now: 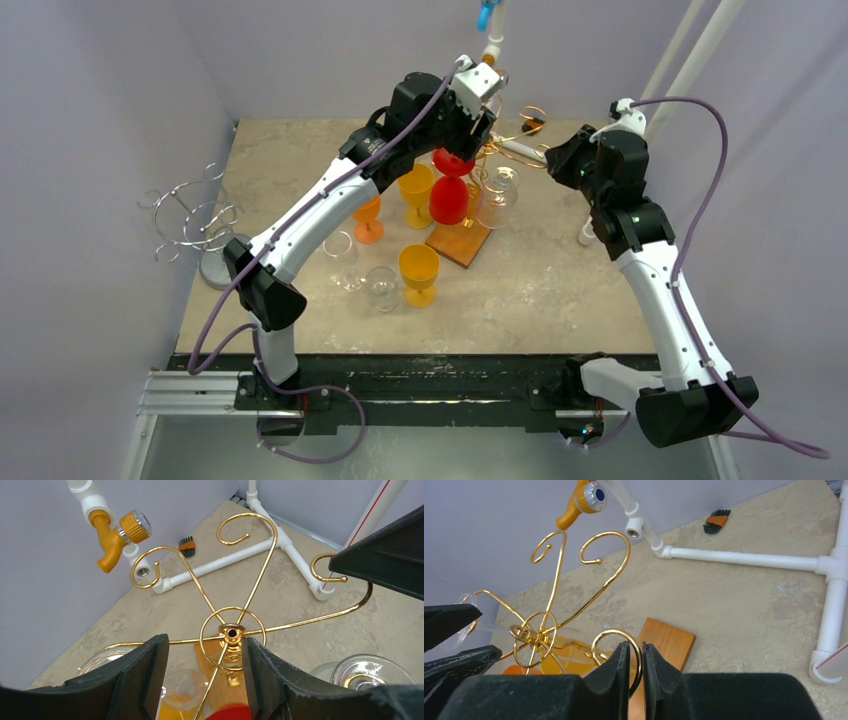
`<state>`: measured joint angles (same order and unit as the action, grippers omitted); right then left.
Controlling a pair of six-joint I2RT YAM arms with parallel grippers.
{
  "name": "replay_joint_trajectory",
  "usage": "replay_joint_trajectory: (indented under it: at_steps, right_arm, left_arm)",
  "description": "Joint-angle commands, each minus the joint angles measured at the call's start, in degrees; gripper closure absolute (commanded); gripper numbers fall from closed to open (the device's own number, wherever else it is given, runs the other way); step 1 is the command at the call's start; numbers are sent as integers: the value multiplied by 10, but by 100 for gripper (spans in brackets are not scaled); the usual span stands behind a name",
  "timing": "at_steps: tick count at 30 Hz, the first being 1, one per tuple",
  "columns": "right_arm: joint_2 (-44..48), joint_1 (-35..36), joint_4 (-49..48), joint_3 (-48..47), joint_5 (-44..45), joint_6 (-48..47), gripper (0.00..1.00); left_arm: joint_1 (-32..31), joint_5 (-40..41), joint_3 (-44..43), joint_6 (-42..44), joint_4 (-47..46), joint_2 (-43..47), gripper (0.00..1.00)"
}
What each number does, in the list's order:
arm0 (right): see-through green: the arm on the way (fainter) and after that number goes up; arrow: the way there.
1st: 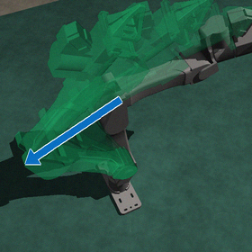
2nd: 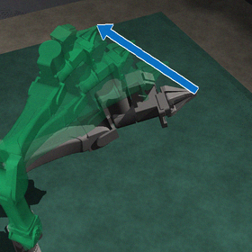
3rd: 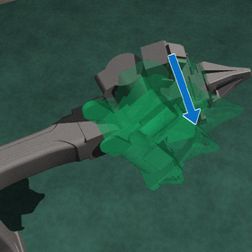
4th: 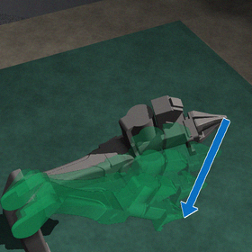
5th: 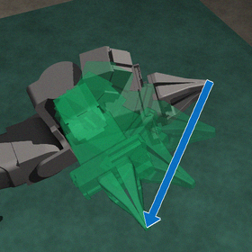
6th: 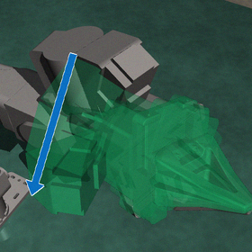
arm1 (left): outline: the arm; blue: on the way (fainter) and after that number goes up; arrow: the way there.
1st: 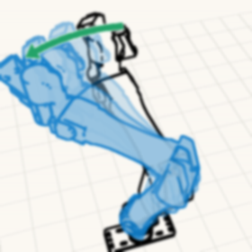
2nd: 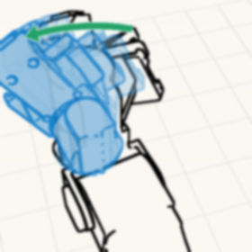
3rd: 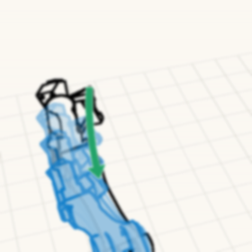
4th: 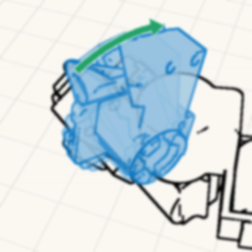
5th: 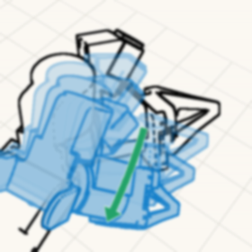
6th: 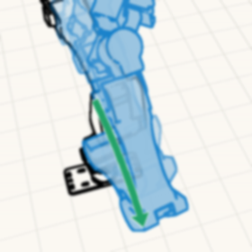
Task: Place the wine glass upside down on the wine glass rack
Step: Adjust the wine rack at the center of the board.
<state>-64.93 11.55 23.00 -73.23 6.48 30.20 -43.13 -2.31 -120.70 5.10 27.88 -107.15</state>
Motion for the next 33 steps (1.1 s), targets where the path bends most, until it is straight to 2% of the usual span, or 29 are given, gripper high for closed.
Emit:
replay_joint_trajectory:
  at_steps: [1, 6, 14, 24, 33]
  right_arm:
    - [19, 5, -7, 12, -15, 18, 90]
    - [16, 21, -3, -3, -11, 34, 92]
    - [2, 81, 22, -27, 62, 48, 94]
    - [6, 116, 48, -27, 117, 70, 95]
    - [18, 121, 61, -2, 120, 95, 97]
  left_arm:
    - [1, -15, -21, -37, -3, 10, 42]
    - [1, -34, -23, -45, 2, 9, 41]
    - [1, -45, -25, -40, 15, 2, 42]
    - [1, -29, -22, -32, 19, -5, 59]
    - [2, -48, -18, -34, 18, -8, 68]
